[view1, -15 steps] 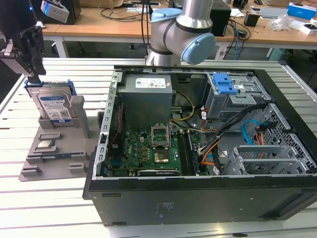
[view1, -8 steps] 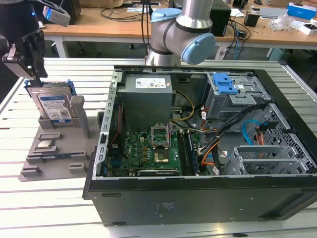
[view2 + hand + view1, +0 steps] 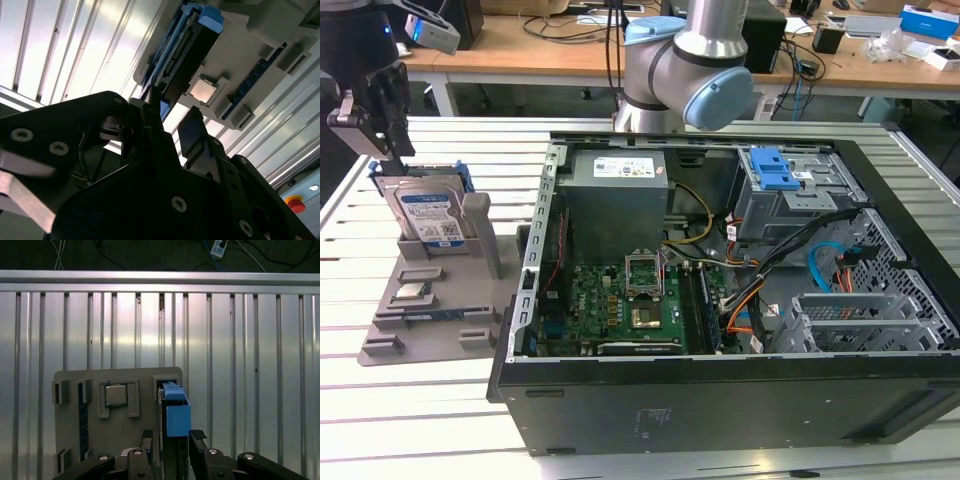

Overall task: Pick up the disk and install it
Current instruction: 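Pick up the disk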

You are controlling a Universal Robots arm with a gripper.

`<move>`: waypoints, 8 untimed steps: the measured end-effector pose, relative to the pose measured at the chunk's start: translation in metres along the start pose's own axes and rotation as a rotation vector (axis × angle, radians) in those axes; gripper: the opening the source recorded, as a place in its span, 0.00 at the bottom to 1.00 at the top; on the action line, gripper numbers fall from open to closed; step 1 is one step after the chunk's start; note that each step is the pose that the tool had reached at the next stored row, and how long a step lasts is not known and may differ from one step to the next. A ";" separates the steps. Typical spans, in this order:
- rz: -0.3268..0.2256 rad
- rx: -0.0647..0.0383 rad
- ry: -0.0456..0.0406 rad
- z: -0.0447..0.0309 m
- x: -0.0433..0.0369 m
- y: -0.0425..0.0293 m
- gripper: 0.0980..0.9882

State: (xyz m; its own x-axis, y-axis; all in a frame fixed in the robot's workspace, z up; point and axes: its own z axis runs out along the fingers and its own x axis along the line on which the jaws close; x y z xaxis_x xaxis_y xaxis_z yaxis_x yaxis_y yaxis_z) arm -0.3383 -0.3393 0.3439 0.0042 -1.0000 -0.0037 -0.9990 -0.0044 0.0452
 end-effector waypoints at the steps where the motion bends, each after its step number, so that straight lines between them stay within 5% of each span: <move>1: 0.000 0.000 0.0001 0.0000 0.0000 0.0000 0.36; 8: 0.000 0.000 0.0000 0.0001 0.0000 0.0001 0.36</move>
State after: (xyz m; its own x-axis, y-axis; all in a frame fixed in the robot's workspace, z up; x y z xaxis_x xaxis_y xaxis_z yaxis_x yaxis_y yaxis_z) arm -0.3384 -0.3393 0.3437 0.0041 -1.0000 -0.0037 -0.9990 -0.0043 0.0451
